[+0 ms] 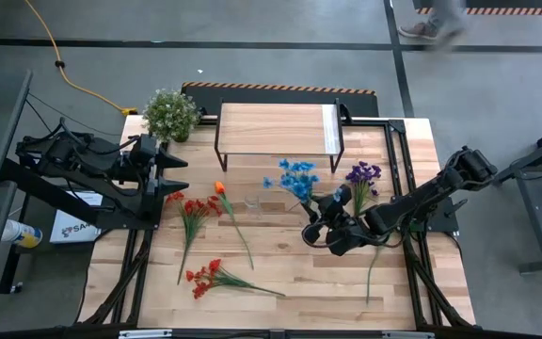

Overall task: Pick and place flowers into a vace then onto a shelf
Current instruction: Put the blue flowers into the right transparent vase, then put the violet flowers into the right transparent vase

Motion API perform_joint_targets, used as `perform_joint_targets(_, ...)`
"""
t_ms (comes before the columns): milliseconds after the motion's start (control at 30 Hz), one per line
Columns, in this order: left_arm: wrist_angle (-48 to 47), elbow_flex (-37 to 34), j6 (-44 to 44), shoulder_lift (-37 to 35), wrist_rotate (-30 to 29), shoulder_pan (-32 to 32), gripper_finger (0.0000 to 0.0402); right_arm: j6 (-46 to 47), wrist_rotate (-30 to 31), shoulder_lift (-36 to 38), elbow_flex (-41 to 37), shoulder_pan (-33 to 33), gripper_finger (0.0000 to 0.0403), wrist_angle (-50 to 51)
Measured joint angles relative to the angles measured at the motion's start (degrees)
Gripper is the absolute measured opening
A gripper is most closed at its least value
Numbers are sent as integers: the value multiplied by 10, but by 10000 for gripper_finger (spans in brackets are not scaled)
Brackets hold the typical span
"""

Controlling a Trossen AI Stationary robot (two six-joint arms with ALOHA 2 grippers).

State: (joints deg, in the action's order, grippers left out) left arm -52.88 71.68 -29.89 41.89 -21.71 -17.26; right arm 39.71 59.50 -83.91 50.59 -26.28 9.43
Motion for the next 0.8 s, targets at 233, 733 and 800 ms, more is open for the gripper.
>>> perform_joint_targets(233,0,0,0,0,0,0,360,41,-43,16,0,0,179,74)
perform_joint_targets(733,0,0,0,0,-5,0,360,55,-213,87,0,0,217,177)
perform_joint_targets(800,0,0,0,0,-5,0,360,68,-248,95,0,0,215,204)
